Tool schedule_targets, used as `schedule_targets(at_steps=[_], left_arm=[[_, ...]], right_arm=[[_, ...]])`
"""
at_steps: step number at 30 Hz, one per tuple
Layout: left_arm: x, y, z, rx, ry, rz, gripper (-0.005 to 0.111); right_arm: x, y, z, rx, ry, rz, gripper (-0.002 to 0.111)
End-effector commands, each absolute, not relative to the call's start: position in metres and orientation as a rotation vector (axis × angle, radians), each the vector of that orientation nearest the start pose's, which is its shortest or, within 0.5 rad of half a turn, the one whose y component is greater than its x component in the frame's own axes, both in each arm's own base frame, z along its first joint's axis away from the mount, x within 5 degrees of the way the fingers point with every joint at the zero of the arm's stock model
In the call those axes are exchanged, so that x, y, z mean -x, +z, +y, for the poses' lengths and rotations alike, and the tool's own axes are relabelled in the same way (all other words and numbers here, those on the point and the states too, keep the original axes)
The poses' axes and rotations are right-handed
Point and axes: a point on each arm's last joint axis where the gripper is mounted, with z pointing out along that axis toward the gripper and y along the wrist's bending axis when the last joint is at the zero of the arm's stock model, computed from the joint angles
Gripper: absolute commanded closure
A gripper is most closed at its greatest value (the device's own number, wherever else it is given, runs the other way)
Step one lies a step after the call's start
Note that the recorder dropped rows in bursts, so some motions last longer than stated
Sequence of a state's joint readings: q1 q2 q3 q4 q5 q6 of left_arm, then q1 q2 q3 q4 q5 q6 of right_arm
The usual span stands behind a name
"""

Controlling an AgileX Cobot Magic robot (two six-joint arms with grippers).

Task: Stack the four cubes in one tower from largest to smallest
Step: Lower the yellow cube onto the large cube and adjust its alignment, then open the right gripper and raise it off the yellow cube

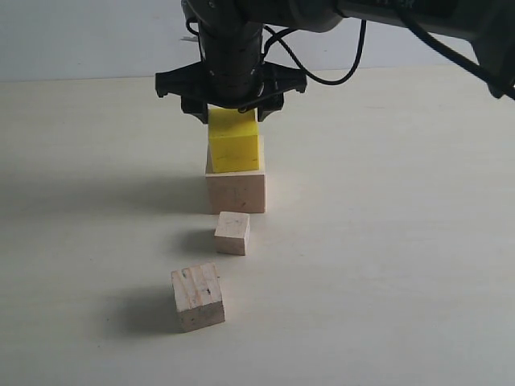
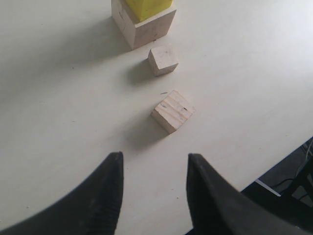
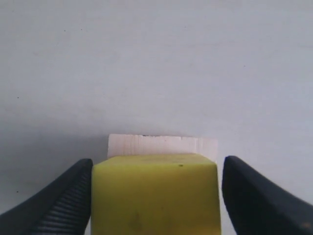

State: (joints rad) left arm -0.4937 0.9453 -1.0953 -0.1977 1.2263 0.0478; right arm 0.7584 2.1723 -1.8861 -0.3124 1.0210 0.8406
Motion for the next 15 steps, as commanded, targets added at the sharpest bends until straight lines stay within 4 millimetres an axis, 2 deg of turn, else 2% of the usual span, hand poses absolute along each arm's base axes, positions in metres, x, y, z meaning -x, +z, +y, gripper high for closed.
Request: schedule_targets(at_steps=[1,11,15], left_arm=[[-0.1262,0.3805,-0.0885,-0.683,-0.440,2.489,0.065],[-0.1262,0.3805,-0.0885,-0.683,-0.440,2.489,0.065],[-0.1262,0.3805,-0.0885,-0.683,-0.440,2.489,0.065]], right_arm=[[-0.3647,0.2296,0.3060,0.033,0.060,2.654,0.039],[-0.3656,0.2301,0.3072,0.043,0.077,2.642,0.039],[-0.3636,0.2365,0.3075,0.071,0.084,2.629,0.039]])
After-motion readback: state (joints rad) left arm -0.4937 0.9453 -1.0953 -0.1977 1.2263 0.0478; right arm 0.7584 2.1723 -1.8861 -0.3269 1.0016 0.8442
